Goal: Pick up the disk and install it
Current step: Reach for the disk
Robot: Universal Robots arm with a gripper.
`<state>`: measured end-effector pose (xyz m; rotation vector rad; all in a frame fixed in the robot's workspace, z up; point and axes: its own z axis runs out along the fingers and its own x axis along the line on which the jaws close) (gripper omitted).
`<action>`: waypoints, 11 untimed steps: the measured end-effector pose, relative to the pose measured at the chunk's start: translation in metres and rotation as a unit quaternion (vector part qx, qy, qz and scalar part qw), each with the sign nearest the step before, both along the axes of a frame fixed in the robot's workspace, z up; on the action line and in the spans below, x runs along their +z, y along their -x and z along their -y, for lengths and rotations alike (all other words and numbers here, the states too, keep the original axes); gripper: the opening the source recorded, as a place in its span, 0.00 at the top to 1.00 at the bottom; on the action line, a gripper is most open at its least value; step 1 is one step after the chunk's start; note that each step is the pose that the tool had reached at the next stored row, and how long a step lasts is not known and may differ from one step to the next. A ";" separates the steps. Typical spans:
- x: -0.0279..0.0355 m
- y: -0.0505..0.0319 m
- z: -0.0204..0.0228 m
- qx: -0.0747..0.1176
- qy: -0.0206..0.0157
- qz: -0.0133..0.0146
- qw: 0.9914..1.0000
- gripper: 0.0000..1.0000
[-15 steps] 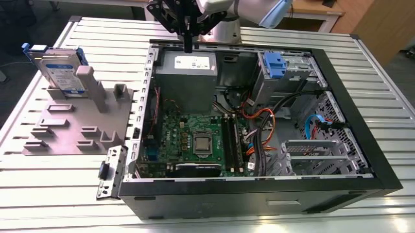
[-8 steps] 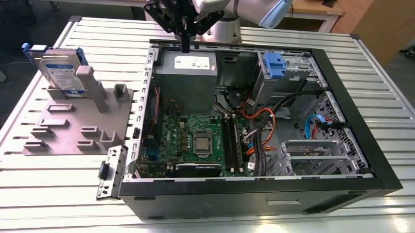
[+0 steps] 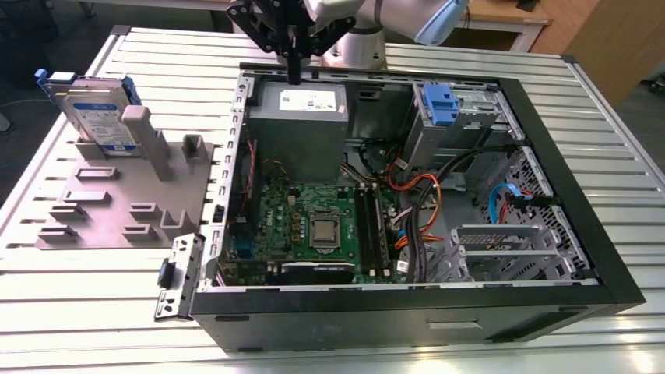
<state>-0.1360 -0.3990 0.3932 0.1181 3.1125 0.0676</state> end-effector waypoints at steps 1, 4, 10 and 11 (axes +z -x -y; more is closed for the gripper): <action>0.0000 0.0008 0.0000 0.000 0.000 0.000 1.000 0.89; 0.0000 0.0035 0.0000 0.000 0.000 0.000 1.000 0.89; -0.0001 0.0095 -0.0001 0.000 0.000 0.000 1.000 0.89; -0.0001 0.0099 -0.0001 0.000 0.000 0.000 1.000 0.89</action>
